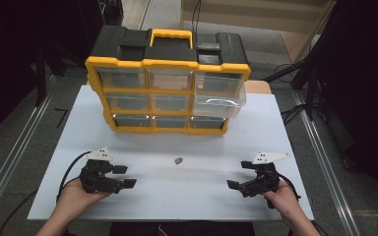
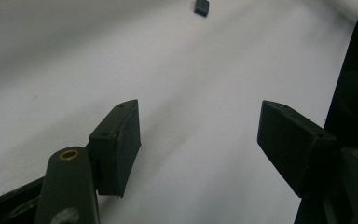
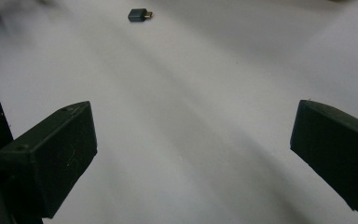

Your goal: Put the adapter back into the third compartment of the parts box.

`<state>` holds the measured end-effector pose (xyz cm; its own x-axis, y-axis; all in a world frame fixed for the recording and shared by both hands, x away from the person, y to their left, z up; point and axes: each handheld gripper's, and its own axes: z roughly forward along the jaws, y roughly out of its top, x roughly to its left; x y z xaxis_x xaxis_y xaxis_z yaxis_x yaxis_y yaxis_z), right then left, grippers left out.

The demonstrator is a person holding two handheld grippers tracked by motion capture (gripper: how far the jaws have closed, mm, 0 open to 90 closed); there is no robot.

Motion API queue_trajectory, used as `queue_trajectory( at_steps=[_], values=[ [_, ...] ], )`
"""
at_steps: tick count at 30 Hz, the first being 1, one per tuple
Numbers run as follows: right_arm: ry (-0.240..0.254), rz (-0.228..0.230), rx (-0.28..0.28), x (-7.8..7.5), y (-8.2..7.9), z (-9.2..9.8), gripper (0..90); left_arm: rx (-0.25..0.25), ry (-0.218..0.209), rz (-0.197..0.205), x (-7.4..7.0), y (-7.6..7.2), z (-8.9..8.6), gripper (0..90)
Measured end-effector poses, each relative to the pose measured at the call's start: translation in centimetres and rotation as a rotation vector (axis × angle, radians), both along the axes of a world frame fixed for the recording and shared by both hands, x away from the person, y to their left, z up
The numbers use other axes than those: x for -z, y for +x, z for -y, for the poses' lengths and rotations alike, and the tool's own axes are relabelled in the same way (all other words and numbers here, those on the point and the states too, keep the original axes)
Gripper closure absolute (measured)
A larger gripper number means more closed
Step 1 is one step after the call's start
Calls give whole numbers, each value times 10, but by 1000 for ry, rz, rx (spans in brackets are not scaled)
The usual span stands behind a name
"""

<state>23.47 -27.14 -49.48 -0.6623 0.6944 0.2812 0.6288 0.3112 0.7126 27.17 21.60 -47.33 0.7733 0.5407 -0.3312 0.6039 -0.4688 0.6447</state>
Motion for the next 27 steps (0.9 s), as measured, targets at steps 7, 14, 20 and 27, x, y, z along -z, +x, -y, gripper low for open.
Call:
queue_trajectory(
  at_steps=[7, 14, 20, 27],
  values=[
    [-8, -5, -1, 1, 0, 0, 0, -17, -20, 11, -1, 2, -3, 292],
    [-19, -6, 6, 1, 0, -1, 0, -9, -16, 16, -1, 1, -2, 292],
    [-32, -13, 2, 2, 0, -2, 0, -20, -8, 54, -4, 0, -2, 294],
    [-29, -17, 0, 2, 0, -4, 0, -21, -21, 53, -4, -1, -3, 302]
  ],
)
